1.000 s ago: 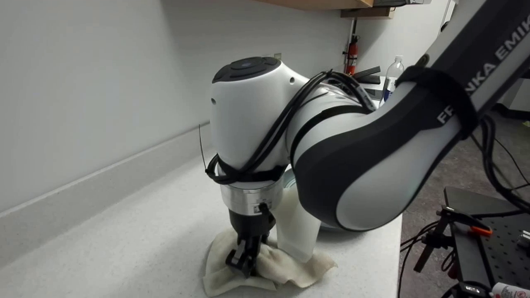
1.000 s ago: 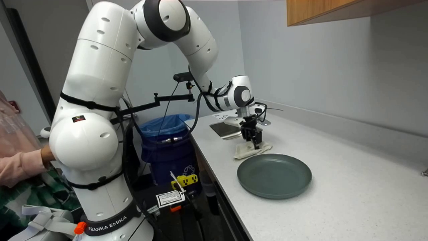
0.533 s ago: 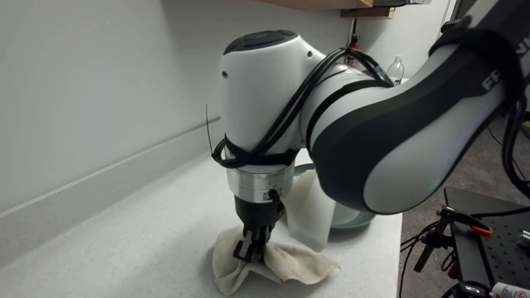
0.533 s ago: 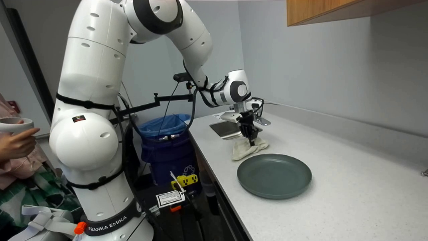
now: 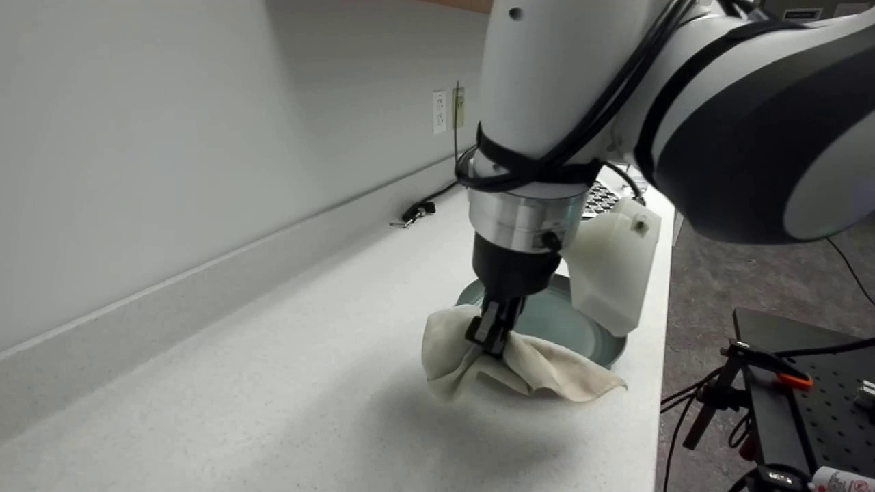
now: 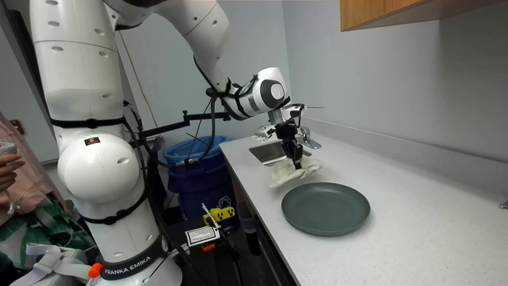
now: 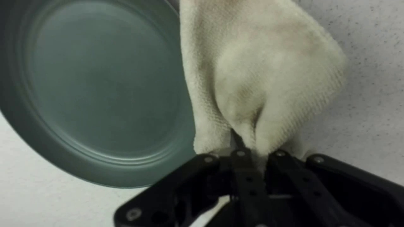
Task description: Use the cloth to wipe the plate
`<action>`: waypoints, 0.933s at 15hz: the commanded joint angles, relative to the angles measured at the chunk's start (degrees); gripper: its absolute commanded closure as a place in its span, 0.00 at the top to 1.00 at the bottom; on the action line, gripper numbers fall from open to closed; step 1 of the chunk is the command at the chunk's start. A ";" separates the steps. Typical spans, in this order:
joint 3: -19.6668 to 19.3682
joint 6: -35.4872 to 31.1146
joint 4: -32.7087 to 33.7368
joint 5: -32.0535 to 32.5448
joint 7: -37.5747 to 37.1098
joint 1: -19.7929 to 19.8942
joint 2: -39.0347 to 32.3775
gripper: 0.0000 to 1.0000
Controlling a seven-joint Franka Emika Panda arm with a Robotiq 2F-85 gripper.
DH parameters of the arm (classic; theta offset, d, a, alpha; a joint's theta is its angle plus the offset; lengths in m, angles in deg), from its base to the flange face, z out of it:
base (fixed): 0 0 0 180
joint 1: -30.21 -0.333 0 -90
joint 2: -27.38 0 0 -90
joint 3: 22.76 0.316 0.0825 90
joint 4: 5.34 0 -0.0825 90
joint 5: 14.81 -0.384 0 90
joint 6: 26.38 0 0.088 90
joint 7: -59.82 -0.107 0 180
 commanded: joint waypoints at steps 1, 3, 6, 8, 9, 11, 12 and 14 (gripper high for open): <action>2.87 0.28 -1.39 1.42 -2.25 3.37 1.83 0.10; 3.46 0.36 -3.52 1.99 -4.05 4.34 4.66 0.10; 3.78 0.35 -4.54 1.91 -4.46 4.56 5.84 0.10; 3.84 0.25 -4.47 2.21 -4.62 5.04 5.60 0.03; 3.76 0.55 -4.47 3.01 -5.03 6.01 5.59 0.03; 3.08 0.89 -4.95 3.94 -5.18 8.04 6.09 0.03; 2.47 0.87 -5.25 4.80 -5.41 9.18 6.27 0.03; 0.92 -0.37 -5.81 7.12 -5.44 12.02 5.80 0.03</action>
